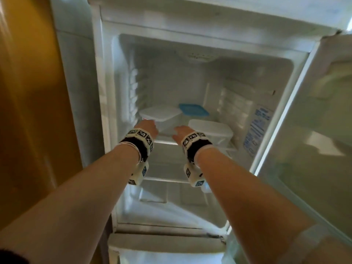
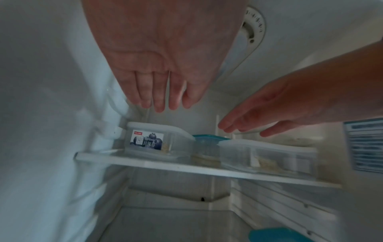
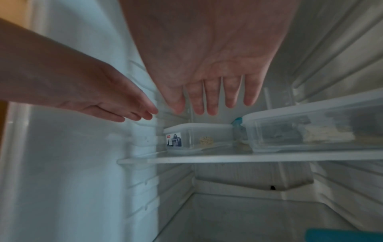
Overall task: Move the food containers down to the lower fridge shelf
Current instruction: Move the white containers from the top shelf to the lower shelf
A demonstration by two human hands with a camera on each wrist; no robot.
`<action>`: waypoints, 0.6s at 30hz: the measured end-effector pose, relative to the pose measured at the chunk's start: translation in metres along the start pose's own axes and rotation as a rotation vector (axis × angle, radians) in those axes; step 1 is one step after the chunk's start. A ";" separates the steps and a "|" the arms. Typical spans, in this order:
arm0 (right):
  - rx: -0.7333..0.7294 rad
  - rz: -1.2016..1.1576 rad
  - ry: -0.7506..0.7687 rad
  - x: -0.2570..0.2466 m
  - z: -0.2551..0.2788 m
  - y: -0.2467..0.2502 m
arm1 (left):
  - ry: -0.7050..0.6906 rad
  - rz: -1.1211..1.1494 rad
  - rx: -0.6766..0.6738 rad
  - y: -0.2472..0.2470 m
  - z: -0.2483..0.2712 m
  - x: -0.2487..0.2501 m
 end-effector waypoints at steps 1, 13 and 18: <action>0.003 0.000 0.008 0.000 -0.009 0.003 | 0.019 0.003 0.003 0.003 -0.009 -0.002; -0.068 -0.152 -0.079 -0.002 -0.105 0.000 | 0.064 0.092 -0.016 -0.002 -0.108 -0.010; -0.063 -0.167 -0.038 -0.010 -0.126 -0.006 | 0.079 -0.023 -0.107 -0.018 -0.122 -0.020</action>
Point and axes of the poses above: each hand's wrist, its own z-axis away from the middle knuckle, its own y-axis out of the back of the hand, x = y × z, the point moved 7 cm from there along -z, towards the middle knuckle, and after that the axes turned 13 degrees about z, right-handed, at the moved point
